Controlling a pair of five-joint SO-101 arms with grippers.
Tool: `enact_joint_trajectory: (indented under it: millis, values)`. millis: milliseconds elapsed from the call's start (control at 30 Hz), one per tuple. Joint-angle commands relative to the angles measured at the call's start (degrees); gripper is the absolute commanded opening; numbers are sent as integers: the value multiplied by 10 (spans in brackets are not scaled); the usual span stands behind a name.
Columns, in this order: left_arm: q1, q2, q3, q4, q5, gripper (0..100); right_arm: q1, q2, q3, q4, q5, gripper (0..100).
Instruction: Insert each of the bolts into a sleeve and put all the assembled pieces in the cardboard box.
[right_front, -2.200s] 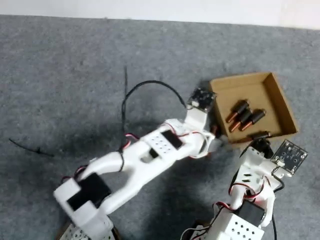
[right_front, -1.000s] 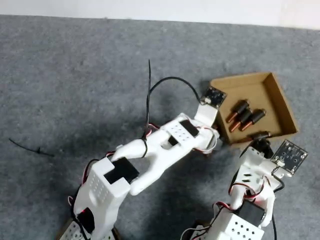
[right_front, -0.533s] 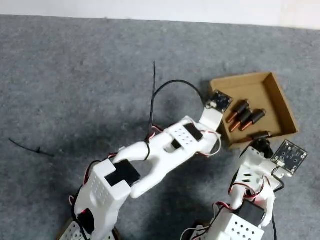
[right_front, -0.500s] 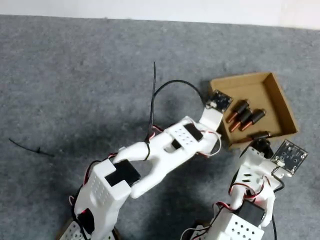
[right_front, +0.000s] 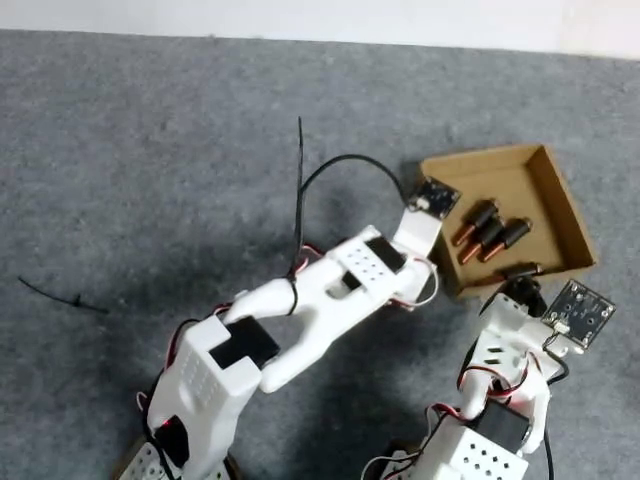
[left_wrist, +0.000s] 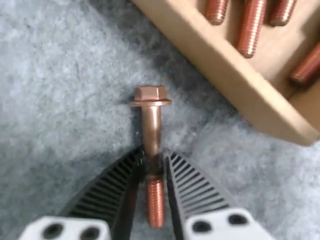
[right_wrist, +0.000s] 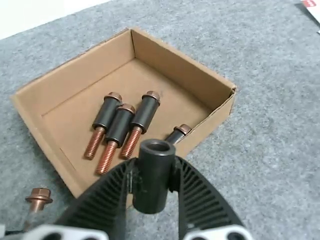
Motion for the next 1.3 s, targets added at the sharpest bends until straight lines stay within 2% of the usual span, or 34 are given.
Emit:
enact_joint_trajectory:
  millis: [0, 100, 167, 367, 533, 867, 1100, 1167, 1267]
  values:
    - [-15, -1, -29, 21, -1, 104, 3, -11, -26, 1, -5, 5]
    - [-16, -1, -21, 21, 1, 216, 3, -11, -26, 1, -5, 5]
    - [-16, 0, -23, 20, 3, 253, 3, -11, -26, 0, -5, 5]
    - [-17, 10, -22, -59, 0, 210, 3, -11, -26, 0, -5, 5]
    - [-15, 63, -72, -55, -15, 200, 3, -11, -27, 0, -5, 5]
    - [-15, 133, -222, 123, -14, 200, 3, -11, -27, 0, -5, 5]
    - [-17, 153, -259, 170, -13, 199, 3, -11, -27, 0, -5, 5]
    - [-17, 153, -260, 170, -15, 170, 3, -11, -27, 0, -5, 5]
    - [-17, 153, -261, 169, -18, 57, 3, -11, -27, 0, -5, 5]
